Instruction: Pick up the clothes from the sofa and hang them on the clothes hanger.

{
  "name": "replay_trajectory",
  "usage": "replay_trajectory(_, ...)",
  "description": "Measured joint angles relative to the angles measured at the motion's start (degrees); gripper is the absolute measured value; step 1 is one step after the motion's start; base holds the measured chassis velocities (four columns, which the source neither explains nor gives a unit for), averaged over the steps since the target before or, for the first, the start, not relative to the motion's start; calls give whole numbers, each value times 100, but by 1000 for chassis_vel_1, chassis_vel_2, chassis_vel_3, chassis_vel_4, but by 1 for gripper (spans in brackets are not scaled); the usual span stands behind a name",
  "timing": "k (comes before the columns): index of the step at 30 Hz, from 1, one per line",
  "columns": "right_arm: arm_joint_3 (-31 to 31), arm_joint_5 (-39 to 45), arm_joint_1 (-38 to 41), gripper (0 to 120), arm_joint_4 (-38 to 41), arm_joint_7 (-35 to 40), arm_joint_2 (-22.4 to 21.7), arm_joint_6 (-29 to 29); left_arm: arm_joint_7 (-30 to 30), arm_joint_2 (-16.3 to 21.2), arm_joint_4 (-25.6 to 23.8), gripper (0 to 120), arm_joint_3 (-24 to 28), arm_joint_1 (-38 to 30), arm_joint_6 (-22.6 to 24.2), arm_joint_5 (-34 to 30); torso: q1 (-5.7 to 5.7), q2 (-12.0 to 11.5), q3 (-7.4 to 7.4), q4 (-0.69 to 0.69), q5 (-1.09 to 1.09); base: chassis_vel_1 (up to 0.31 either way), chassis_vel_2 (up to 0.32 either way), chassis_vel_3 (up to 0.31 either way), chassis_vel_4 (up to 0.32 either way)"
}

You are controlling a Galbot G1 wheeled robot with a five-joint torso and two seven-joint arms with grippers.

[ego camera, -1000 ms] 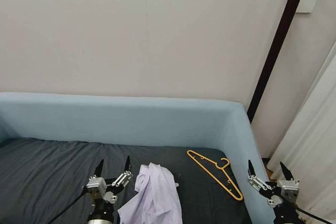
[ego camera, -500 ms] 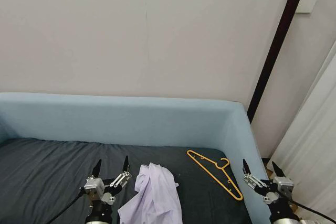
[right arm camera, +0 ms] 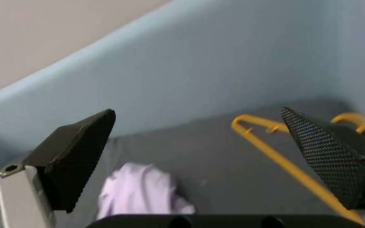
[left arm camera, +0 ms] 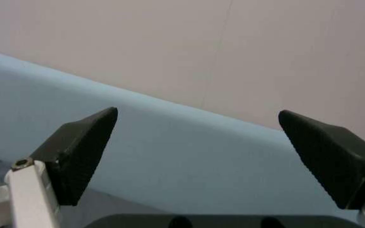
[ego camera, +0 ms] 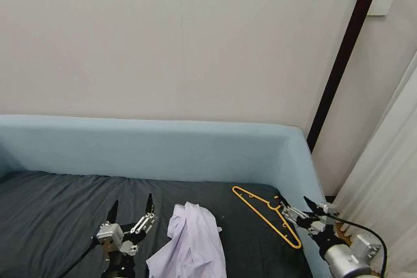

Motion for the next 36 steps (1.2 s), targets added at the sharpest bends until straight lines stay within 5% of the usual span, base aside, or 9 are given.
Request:
replay_trajectory(8,-1322,726,1534,100,-1451,325,447,-1037,-2,-22,-149,100,-181,172,-53,207,0,-1,1,0,-1,0,0,0,0)
replay_trajectory(21,-1911,284,2696,100,-3723,-276,1361,-1789,8,-250,-509,100,-227,368,-133,549,1,0,0,0,-2,0,0,0,0)
replay_trajectory(27,-2211,-491,3059,100,-4384,-1085,1496,-1792,-6,-328,-504,100,-232,404,-196,613,1,0,0,0,-2,0,0,0,0)
replay_trajectory(36,-2284,-615,3325,100,-4841,-1190,1826,-1588,-18,-398,-318,100,-233,348,-229,654,1,0,0,0,-1,0,0,0,0)
